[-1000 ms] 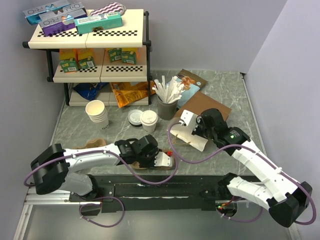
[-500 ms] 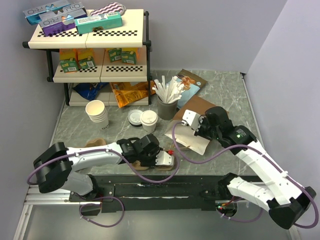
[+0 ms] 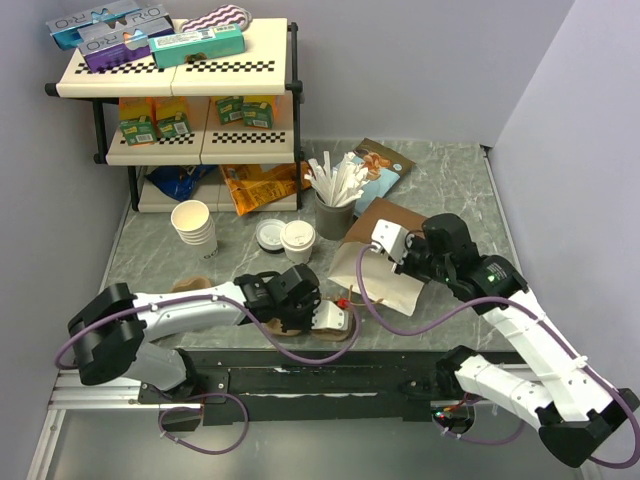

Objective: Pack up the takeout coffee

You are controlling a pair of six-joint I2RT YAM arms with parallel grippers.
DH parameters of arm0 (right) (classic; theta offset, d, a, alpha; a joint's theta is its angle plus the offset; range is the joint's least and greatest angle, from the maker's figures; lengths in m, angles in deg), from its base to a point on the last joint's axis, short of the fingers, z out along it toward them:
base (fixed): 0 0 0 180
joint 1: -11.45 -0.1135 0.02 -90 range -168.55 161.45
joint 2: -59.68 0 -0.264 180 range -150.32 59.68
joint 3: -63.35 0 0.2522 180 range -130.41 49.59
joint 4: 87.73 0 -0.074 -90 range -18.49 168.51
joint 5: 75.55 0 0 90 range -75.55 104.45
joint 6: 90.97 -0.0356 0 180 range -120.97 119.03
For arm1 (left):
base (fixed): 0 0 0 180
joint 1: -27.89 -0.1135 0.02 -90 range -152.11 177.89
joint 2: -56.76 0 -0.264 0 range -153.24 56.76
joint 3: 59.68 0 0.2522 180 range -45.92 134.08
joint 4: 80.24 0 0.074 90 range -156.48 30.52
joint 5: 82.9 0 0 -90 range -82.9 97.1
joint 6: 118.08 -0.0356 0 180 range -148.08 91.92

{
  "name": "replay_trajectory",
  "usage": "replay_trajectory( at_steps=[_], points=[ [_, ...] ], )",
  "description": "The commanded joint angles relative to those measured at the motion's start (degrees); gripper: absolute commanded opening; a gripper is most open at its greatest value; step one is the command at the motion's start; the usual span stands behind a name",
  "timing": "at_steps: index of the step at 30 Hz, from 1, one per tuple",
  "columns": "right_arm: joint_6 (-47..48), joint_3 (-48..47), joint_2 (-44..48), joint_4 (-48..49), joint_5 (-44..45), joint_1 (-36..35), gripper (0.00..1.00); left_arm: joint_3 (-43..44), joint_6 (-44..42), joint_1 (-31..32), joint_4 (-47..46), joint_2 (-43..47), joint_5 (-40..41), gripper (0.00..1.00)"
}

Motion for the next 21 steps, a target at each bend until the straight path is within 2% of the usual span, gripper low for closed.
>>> replay_trajectory(
  at_steps=[1, 2, 4, 7, 10, 13, 21],
  points=[
    [-0.1, -3.9, 0.4, -1.3, -1.7, 0.9, 0.0, -1.5, -3.3, -1.9, 5.9, 3.4, -5.9, 0.13],
    [-0.1, -4.2, 0.3, -1.4, -1.7, 1.0, 0.0, -1.7, -4.1, -2.0, 6.1, 4.0, -6.5, 0.27],
    [-0.3, -4.4, -0.1, -1.2, -1.9, 1.1, 0.0, -1.4, -6.0, -2.6, 6.7, 4.5, -7.2, 0.46],
    [-0.9, -4.8, -0.3, -1.2, -2.2, 1.4, 0.0, 0.5, -10.1, -4.4, 8.7, 6.0, -9.7, 0.55],
    [-1.2, -4.7, -0.1, -0.8, -2.4, 1.6, 0.0, 1.4, -14.4, -5.7, 10.0, 8.0, -11.3, 0.61],
    [-1.3, -4.0, 0.4, -0.1, -2.5, 1.6, 0.0, 2.1, -17.5, -5.9, 11.4, 7.6, -11.9, 0.62],
    [-1.2, -3.2, 0.9, 0.4, -3.1, 3.5, 0.0, 5.7, -16.5, -6.0, 11.1, 1.2, -12.0, 0.6]
  ],
)
